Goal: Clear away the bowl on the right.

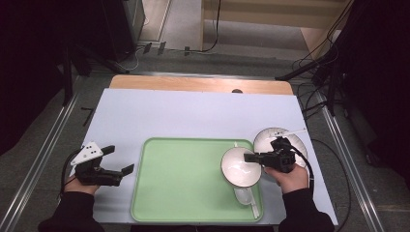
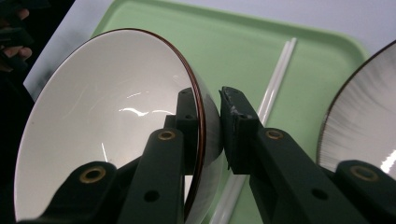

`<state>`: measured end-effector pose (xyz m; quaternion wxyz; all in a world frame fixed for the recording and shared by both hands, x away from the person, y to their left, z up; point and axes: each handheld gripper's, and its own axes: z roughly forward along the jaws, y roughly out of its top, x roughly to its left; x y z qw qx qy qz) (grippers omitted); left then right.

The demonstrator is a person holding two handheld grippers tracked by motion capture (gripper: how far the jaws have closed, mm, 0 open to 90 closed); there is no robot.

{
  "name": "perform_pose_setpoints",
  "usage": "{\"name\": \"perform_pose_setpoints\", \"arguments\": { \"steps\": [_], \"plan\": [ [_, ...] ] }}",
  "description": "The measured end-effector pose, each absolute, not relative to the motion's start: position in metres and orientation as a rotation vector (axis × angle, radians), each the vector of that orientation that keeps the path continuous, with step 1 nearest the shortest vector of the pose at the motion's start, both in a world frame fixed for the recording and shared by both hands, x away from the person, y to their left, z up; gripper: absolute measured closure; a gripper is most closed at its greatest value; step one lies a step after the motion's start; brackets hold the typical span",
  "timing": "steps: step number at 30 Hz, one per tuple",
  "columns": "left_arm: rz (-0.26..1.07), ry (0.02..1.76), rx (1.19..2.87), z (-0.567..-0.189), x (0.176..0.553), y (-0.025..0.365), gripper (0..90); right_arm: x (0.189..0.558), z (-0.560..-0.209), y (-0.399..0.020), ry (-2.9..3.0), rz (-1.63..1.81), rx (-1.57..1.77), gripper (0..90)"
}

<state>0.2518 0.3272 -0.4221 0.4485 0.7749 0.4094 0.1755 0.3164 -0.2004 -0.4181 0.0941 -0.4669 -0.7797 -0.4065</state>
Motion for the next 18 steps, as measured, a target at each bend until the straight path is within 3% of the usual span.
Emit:
{"name": "perform_pose_setpoints", "arguments": {
  "steps": [18],
  "plan": [
    [0.433,1.013,1.918,-0.422,0.252,0.328,0.0,0.309,-0.42,-0.174,-2.357,-1.169,-1.262,78.9]
  ]
}}
